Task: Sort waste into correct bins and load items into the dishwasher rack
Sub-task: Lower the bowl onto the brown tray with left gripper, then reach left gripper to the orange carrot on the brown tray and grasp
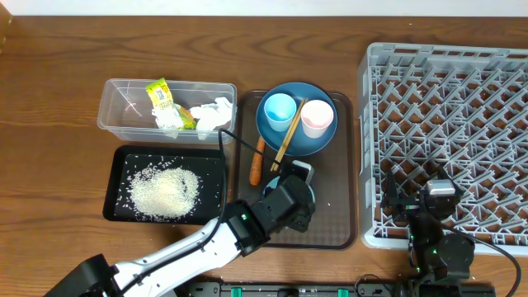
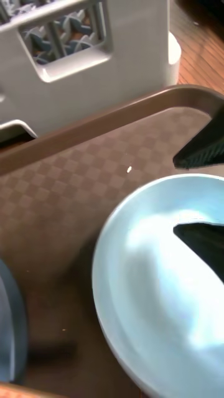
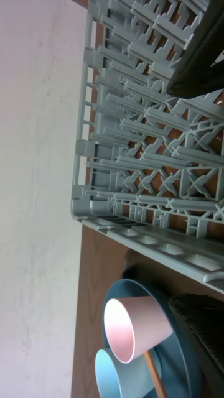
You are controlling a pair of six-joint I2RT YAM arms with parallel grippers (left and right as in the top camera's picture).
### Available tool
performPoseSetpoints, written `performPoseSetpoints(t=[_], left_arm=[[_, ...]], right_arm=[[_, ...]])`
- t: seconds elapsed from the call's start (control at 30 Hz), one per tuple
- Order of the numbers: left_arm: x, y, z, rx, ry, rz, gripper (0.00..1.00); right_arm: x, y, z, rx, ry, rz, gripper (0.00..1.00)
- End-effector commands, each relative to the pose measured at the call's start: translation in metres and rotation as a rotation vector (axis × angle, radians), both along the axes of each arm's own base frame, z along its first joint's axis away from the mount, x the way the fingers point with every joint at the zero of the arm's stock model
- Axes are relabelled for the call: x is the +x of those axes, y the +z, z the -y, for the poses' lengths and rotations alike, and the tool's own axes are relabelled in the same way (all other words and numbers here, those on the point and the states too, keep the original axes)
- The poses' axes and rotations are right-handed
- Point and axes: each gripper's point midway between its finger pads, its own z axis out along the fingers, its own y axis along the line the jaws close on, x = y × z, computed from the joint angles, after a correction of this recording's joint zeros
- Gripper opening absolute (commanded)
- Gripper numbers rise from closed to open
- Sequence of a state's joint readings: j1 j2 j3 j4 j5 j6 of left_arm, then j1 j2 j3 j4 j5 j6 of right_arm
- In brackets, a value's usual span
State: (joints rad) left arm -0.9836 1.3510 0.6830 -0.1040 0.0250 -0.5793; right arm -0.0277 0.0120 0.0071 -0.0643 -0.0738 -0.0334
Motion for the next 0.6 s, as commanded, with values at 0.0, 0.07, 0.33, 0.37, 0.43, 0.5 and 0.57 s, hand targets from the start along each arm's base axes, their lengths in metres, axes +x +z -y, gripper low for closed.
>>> performPoseSetpoints(t=[0.0,0.07,0.33,0.37,0.43,0.5,0.57], left_arm=[[0.009,0.031,0.004,-0.06,0.004,0.065,0.36],[0.015,0.044,-0.002,-0.074,0.005,0.109,0.37],[0.06,0.078,-0.076,-0.033,0.234,0.222,0.42],[0.064,0.076,-0.085,-0.017,0.264,0.218,0.44],[0.073,0.07,-0.102,0.017,0.311,0.207,0.48],[0.083,0.063,-0.113,0.039,0.347,0.198,0.54],[0.091,0.057,-0.116,0.061,0.342,0.203,0.68]], right_arm=[[0.0,0.0,0.002,0.01,-0.01,0.0,0.99],[0.0,0.0,0.002,0.01,-0.01,0.0,0.99],[0.0,0.0,0.002,0.01,-0.01,0.0,0.99],[0.0,0.0,0.002,0.01,-0.01,0.0,0.99],[0.0,0.0,0.002,0.01,-0.01,0.0,0.99],[0.0,0.0,0.002,0.01,-0.01,0.0,0.99],[0.0,0.0,0.002,0.01,-0.01,0.0,0.99]])
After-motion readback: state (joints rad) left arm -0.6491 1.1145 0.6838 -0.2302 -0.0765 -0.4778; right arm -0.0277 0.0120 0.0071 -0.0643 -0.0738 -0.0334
